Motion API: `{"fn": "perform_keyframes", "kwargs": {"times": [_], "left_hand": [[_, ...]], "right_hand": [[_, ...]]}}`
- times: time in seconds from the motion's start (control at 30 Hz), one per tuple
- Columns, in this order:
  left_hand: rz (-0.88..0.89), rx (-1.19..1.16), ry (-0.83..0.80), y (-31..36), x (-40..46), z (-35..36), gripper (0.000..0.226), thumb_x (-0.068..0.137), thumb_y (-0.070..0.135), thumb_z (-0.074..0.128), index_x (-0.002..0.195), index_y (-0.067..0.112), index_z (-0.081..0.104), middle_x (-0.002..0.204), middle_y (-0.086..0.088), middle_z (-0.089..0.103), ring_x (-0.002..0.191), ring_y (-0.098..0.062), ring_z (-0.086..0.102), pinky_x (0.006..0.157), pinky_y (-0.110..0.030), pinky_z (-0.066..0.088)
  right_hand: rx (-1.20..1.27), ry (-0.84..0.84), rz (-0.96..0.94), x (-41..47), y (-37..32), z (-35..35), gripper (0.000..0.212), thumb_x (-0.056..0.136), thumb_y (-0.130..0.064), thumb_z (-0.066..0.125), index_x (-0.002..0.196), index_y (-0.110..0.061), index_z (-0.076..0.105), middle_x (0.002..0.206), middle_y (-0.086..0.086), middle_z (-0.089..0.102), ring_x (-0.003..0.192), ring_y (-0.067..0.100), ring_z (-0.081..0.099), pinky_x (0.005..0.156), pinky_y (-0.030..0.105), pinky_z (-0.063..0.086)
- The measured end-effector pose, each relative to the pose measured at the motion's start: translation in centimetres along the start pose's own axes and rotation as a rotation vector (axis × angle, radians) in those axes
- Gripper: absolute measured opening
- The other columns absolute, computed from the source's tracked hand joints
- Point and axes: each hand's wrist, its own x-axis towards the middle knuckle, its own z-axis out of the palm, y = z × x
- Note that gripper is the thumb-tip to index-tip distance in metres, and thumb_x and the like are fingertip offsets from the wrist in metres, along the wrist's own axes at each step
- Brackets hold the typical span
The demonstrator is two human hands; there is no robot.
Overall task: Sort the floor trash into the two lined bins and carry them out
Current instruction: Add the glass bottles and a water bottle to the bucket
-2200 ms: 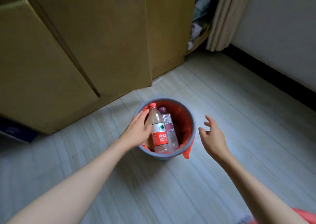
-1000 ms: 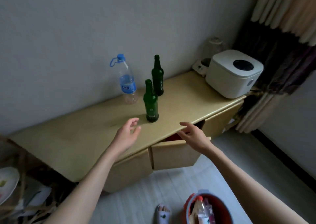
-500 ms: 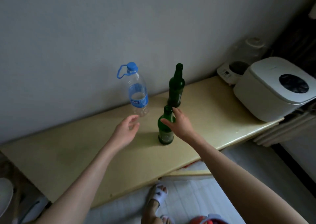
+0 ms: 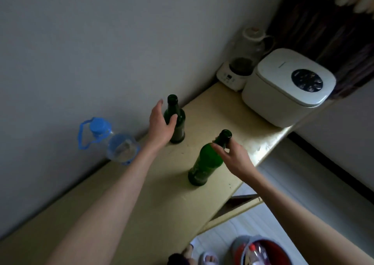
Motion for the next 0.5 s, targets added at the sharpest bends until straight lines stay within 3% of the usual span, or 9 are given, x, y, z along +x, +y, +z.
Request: {"fn": "perform_keyframes", "kwargs": {"times": [0.13, 0.23, 0.37, 0.5], "left_hand": [[-0.028, -0.025, -0.044, 1.1, 2.6, 2.5, 0.05, 0.095, 0.028, 0.05, 0.138, 0.009, 0.032, 0.138, -0.009, 0.045, 0.129, -0.024, 0.042, 0.106, -0.033, 0.033], [-0.047, -0.015, 0.008, 2.0, 3.7, 3.3, 0.041, 0.097, 0.028, 0.045, 0.131, 0.006, 0.037, 0.13, -0.015, 0.051, 0.123, -0.03, 0.048, 0.1, -0.035, 0.038], [0.018, 0.036, -0.009, 2.4, 3.0, 5.0, 0.035, 0.097, 0.026, 0.045, 0.124, 0.005, 0.042, 0.123, -0.017, 0.055, 0.116, -0.031, 0.052, 0.095, -0.037, 0.04], [0.078, -0.014, -0.035, 3.8, 1.1, 6.9, 0.033, 0.097, 0.027, 0.045, 0.123, 0.007, 0.043, 0.12, -0.012, 0.055, 0.113, -0.025, 0.052, 0.089, -0.028, 0.037]], "right_hand": [[0.065, 0.202, 0.093, -0.1, 2.4, -3.7, 0.038, 0.092, -0.038, 0.052, 0.117, -0.009, 0.057, 0.121, 0.01, 0.063, 0.112, 0.025, 0.058, 0.083, 0.028, 0.045], [0.202, 0.373, 0.168, -1.3, 4.4, -5.6, 0.032, 0.091, -0.041, 0.053, 0.107, -0.014, 0.06, 0.111, 0.006, 0.067, 0.108, 0.023, 0.061, 0.092, 0.041, 0.049], [0.347, 0.527, 0.201, -3.2, 7.1, -6.9, 0.014, 0.091, -0.04, 0.052, 0.086, -0.027, 0.057, 0.094, 0.001, 0.067, 0.094, 0.023, 0.063, 0.089, 0.052, 0.049], [0.404, 0.59, 0.16, -4.8, 8.1, -8.6, 0.015, 0.094, -0.031, 0.051, 0.081, -0.025, 0.054, 0.081, -0.005, 0.06, 0.079, 0.013, 0.059, 0.077, 0.039, 0.05]]}}
